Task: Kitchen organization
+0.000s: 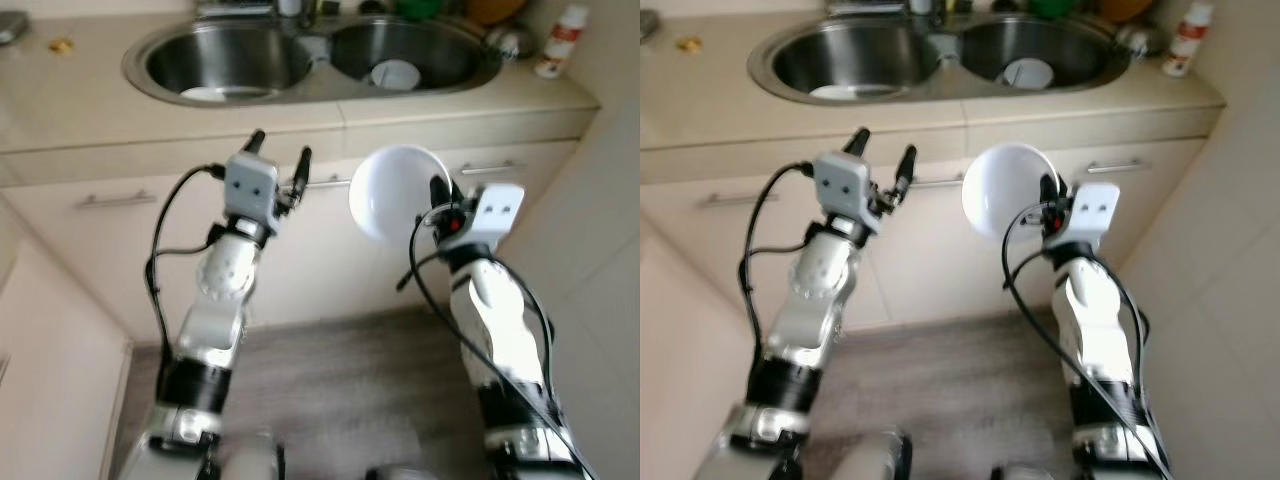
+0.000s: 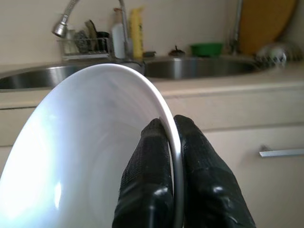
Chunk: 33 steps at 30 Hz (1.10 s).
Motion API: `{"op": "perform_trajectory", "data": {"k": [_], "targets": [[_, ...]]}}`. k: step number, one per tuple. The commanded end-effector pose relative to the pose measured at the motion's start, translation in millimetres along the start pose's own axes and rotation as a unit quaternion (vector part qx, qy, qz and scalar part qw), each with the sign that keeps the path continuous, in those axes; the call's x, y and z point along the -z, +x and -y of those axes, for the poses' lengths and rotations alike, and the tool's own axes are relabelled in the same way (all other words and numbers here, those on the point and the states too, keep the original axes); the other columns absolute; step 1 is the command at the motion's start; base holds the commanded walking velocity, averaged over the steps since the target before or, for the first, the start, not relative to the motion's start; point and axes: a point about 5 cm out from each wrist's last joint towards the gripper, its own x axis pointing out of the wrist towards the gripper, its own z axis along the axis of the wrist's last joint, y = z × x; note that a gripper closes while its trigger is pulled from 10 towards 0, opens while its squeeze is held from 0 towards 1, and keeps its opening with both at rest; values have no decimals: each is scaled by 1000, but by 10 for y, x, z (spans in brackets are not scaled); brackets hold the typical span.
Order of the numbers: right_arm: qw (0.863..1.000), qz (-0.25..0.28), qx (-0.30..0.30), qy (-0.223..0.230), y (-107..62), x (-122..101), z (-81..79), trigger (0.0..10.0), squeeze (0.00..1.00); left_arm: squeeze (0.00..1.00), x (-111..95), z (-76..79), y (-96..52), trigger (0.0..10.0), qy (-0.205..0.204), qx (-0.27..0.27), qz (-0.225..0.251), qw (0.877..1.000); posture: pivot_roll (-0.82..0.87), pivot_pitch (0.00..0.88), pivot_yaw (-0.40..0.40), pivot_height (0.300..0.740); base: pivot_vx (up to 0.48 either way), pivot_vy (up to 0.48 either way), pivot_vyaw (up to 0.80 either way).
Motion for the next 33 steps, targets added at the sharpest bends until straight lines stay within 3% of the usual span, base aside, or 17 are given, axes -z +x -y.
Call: {"op": "perform_trajectory", "data": {"k": [1, 2, 4, 14, 17, 22, 33], "targets": [[1000, 5, 2, -1, 30, -20, -48, 0, 0, 0, -20, -86, -5, 10000, 9, -10, 3, 1000, 3, 0, -76, 740, 0, 0, 800], [1000, 3, 5, -2, 33, -15, -41, 0, 0, 0, -20, -86, -5, 10000, 9, -10, 3, 1000, 3, 0, -76, 740, 0, 0, 800], [1000, -12, 24, 9, 60, 7, 19, 10000, 0, 0, -19, -90, -4, 10000, 9, -11, 3, 1000, 3, 0, -76, 740, 0, 0, 0], [999, 8, 21, -23, 81, -69, -1, 10000, 0, 0, -20, -89, -1, 10000, 10, -10, 5, 1000, 4, 0, -77, 740, 162, 0, 0], [996, 71, 7, -49, 157, -389, -58, 10000, 0, 0, -17, -103, -6, 10000, 12, -13, 5, 1000, 5, 0, -73, 740, 311, 0, 0], [991, 111, 2, -74, 187, -580, -84, 10000, 0, 0, -13, -98, -6, 10000, 12, -11, 3, 1000, 5, 0, -73, 740, 311, 0, 0], [986, 120, -15, -114, 151, -585, -162, 10000, 0, 0, -8, -100, -13, 10000, 12, -11, 3, 1000, 8, 0, -72, 740, 310, 0, 0]]}}
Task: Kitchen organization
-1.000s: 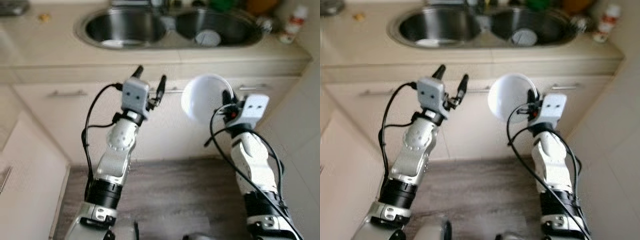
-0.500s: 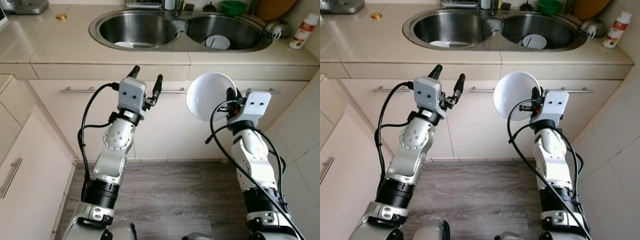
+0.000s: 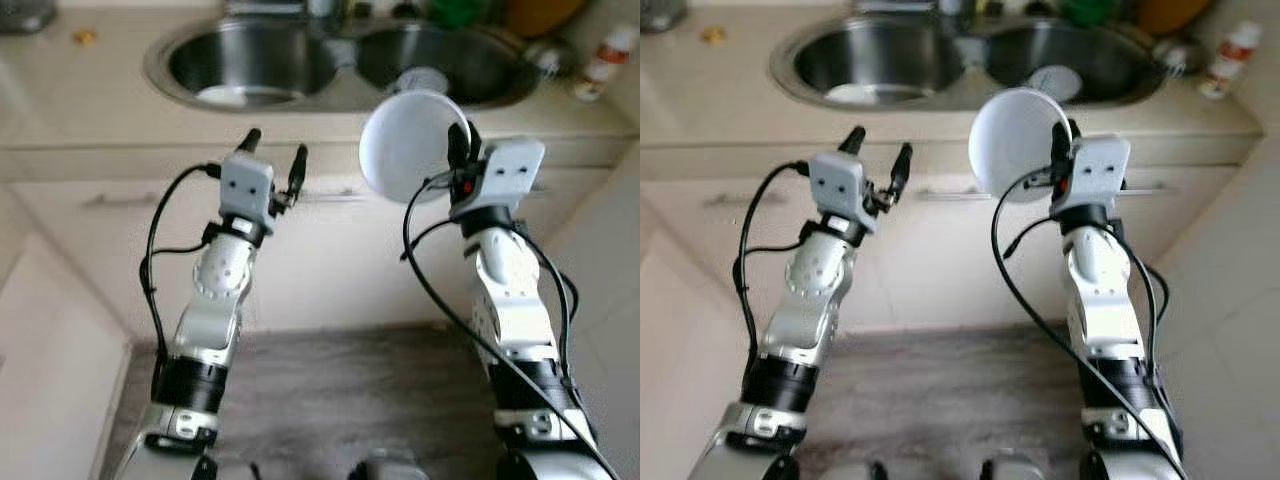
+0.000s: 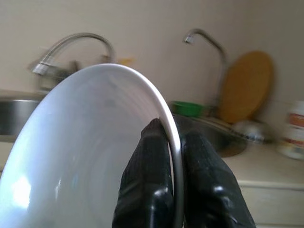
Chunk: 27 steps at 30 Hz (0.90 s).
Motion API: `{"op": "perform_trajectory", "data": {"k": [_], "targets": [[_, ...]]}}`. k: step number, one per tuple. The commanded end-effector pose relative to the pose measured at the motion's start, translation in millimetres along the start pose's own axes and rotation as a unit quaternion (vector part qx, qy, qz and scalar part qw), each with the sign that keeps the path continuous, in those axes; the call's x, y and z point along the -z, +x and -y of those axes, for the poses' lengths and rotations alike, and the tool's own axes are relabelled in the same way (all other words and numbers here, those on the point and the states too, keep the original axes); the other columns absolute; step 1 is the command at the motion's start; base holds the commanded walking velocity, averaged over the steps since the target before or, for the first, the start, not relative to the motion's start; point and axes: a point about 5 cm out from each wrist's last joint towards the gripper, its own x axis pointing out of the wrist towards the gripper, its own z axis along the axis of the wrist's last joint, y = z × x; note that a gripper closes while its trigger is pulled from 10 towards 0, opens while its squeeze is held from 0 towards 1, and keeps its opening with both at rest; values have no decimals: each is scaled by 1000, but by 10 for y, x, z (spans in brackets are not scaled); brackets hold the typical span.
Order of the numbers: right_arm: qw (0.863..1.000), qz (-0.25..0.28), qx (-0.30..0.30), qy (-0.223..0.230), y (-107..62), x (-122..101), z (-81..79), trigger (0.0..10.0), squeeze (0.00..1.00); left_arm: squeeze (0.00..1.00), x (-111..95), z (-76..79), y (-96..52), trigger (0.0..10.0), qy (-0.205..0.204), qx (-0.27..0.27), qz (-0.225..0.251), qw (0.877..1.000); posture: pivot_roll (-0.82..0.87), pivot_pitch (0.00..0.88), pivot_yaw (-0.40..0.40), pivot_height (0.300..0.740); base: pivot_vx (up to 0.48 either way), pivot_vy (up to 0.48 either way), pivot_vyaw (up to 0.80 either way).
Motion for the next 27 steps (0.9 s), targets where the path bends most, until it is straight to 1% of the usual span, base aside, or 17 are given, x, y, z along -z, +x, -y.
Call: {"op": "perform_trajectory", "data": {"k": [1, 17, 18, 19, 22, 23, 27], "targets": [[999, 32, -19, -11, 57, -147, -105, 10000, 0, 0, -10, -113, -11, 10000, 13, -13, 1, 1000, 8, 0, -72, 740, 311, 0, 0], [999, 33, -18, -30, 63, -156, -104, 10000, 0, 0, -15, -116, 3, 10000, 14, -11, 2, 1000, 5, 0, -73, 740, 312, 0, 0], [998, 35, -22, -51, 65, -159, -116, 10000, 0, 0, -15, -118, 5, 10000, 15, -11, 2, 1000, 5, 0, -73, 740, 326, 0, 800], [998, 36, -22, -57, 65, -160, -118, 10000, 0, 0, -16, -118, 5, 10000, 15, -11, 2, 1000, 5, 0, -73, 740, 330, 0, 800], [999, 36, -15, -31, 63, -159, -111, 10000, 0, 0, -18, -117, 12, 10000, 15, -10, 3, 1000, 7, 0, -73, 740, 329, 0, 800], [999, 36, -15, -31, 63, -159, -111, 10000, 0, 0, -18, -117, 12, 10000, 15, -10, 3, 1000, 7, 0, -73, 740, 334, 0, 800], [999, 35, -7, -31, 65, -150, -84, 10000, 0, 0, -20, -117, 17, 10000, 16, -9, 4, 1000, 7, 0, -72, 740, 323, 0, 0]]}}
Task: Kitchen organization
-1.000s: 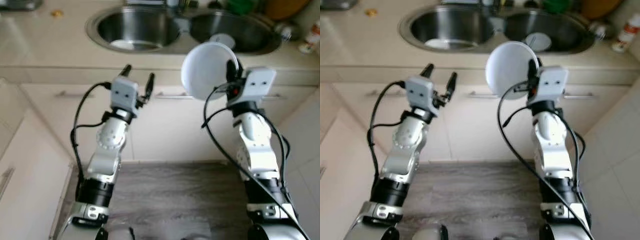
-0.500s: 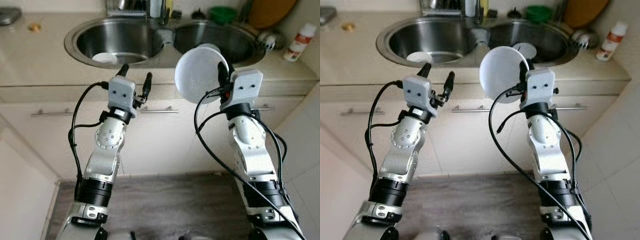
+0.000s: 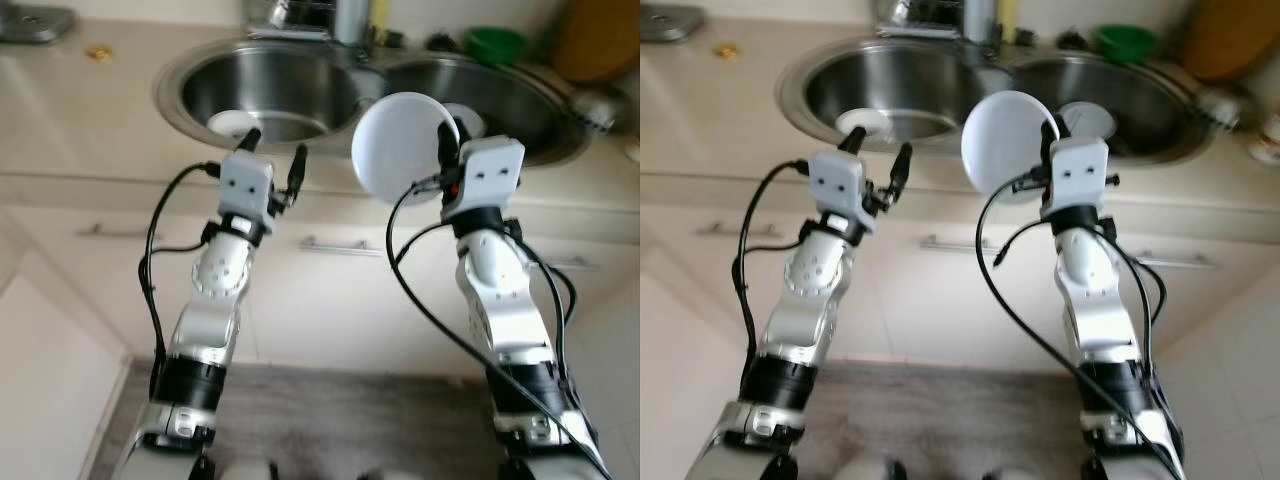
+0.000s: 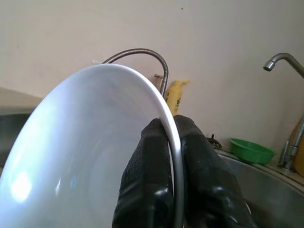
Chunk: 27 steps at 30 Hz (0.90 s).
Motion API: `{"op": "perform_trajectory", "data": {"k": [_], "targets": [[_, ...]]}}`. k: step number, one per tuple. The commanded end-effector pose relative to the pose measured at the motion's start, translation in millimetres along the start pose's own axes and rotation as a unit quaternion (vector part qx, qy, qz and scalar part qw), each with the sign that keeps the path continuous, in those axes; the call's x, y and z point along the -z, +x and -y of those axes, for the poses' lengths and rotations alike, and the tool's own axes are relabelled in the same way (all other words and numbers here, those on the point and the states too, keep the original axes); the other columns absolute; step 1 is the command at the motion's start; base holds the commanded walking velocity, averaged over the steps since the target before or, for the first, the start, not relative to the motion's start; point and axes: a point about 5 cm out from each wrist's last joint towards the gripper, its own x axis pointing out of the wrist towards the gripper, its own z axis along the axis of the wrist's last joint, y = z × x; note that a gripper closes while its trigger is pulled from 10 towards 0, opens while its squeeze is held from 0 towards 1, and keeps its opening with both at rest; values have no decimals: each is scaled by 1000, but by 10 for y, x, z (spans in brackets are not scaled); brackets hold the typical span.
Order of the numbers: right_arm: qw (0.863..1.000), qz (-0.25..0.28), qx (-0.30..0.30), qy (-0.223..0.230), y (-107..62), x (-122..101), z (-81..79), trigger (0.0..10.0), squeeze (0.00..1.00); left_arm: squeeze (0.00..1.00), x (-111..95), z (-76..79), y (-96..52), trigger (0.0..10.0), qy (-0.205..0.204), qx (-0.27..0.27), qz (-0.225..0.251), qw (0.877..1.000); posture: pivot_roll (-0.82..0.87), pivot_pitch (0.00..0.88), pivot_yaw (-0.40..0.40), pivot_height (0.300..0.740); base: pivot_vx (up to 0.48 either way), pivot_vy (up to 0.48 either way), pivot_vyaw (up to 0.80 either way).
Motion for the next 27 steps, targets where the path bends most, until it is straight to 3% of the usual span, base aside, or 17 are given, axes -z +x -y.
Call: {"op": "perform_trajectory", "data": {"k": [1, 13, 23, 27], "targets": [[1000, 4, 25, -4, -16, -7, 142, 10000, 0, 0, -45, 104, 44, 10000, -6, 17, 10, 1000, 7, 0, -72, 740, 326, 0, 0], [999, 1, 35, -9, -19, 11, 160, 10000, 0, 0, -47, 100, 46, 10000, -5, 16, 11, 1000, 7, 0, -71, 740, 329, 0, 0], [999, -7, 43, 12, -24, 39, 168, 10000, 0, 0, -43, 103, 44, 10000, -6, 17, 11, 1000, 7, 0, -71, 740, 327, 0, 0], [999, -10, 43, 20, -19, 49, 165, 10000, 0, 0, -45, 103, 46, 10000, -6, 17, 12, 1000, 7, 0, -71, 740, 313, 0, -688]]}}
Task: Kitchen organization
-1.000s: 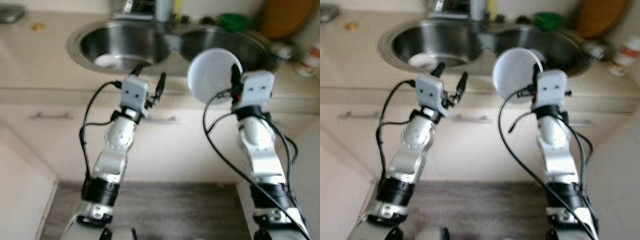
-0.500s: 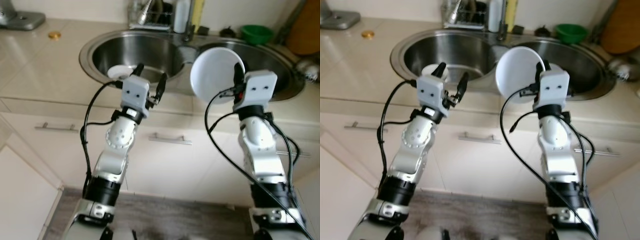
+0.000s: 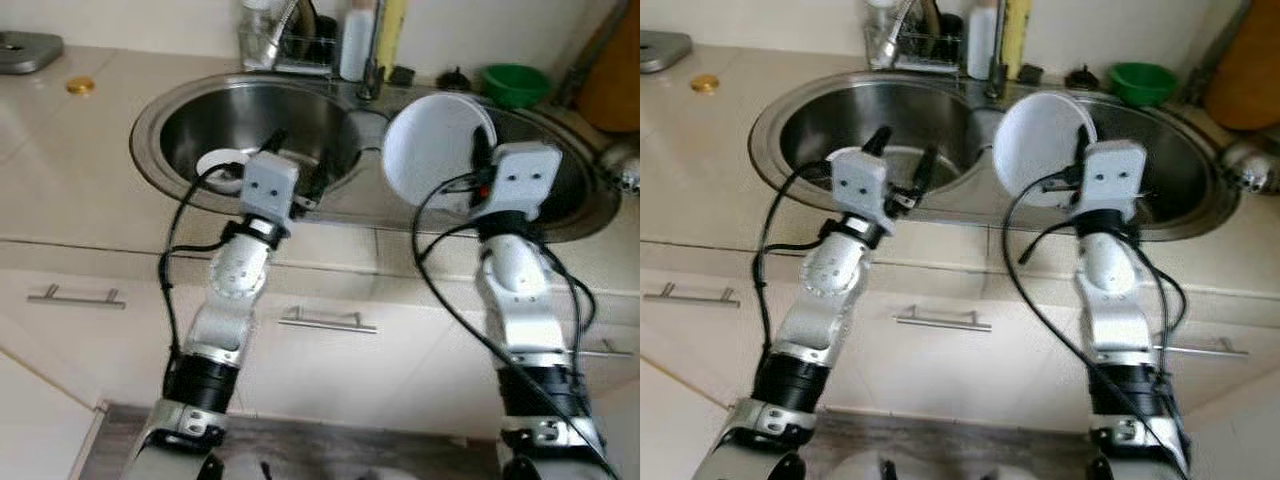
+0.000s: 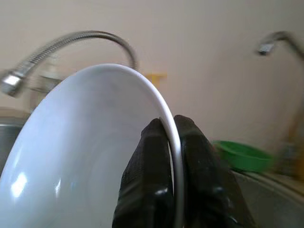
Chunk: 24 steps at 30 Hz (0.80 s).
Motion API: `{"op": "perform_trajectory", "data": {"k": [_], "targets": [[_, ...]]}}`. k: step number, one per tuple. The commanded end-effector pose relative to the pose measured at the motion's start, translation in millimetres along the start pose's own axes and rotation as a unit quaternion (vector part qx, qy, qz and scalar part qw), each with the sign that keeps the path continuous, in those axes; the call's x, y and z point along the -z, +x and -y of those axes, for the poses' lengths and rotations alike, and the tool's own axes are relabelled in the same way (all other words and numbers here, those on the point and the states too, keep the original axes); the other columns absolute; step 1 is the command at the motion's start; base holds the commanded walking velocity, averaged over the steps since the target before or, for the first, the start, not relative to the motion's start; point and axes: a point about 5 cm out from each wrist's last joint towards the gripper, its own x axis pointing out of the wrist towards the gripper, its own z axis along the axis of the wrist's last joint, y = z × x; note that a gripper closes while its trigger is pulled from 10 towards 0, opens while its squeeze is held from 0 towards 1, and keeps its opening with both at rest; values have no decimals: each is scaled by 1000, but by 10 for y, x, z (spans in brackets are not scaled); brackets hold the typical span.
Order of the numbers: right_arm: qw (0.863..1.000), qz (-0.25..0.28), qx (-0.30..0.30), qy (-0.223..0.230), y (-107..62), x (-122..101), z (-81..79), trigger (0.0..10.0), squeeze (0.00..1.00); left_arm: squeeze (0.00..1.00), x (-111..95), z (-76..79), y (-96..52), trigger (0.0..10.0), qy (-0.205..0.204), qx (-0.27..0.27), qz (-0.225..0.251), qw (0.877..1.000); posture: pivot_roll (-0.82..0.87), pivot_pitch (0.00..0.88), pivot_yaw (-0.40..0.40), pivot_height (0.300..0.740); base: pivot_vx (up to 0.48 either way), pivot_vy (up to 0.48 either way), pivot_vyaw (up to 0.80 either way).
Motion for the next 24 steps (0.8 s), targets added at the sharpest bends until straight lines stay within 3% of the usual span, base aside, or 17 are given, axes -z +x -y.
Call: {"op": "perform_trajectory", "data": {"k": [1, 3, 15, 17, 19, 21, 24], "targets": [[1000, -1, 25, -5, 3, 2, 158, 10000, 0, 0, -59, 128, 53, 10000, -9, 18, 12, 1000, 7, 0, -71, 740, 0, 0, -800], [1000, -1, 25, -5, 3, 2, 158, 10000, 0, 0, -59, 128, 53, 10000, -9, 18, 12, 1000, 7, 0, -71, 740, 0, 0, -800], [999, -28, 7, -25, 20, 127, 128, 10000, 0, 0, -66, 146, 61, 10000, -10, 21, 14, 1000, 10, 0, -71, 740, 0, 0, 0], [999, -34, -6, -29, 67, 153, 94, 10000, 0, 0, -65, 150, 63, 10000, -10, 21, 14, 1000, 12, 0, -71, 740, 0, 0, 0], [997, -41, -30, -65, 131, 201, 45, 10000, 0, 0, -65, 157, 67, 10000, -10, 21, 14, 1000, 16, 0, -70, 740, 0, 0, 0], [993, -53, -38, -99, 233, 252, 64, 10000, 0, 0, -67, 162, 70, 10000, -10, 20, 15, 1000, 19, 0, -71, 740, 0, 0, 0], [990, -82, -28, -111, 365, 302, 141, 10000, 0, 0, -71, 169, 71, 10000, -10, 20, 16, 1000, 32, 0, -78, 740, 0, 0, 0]]}}
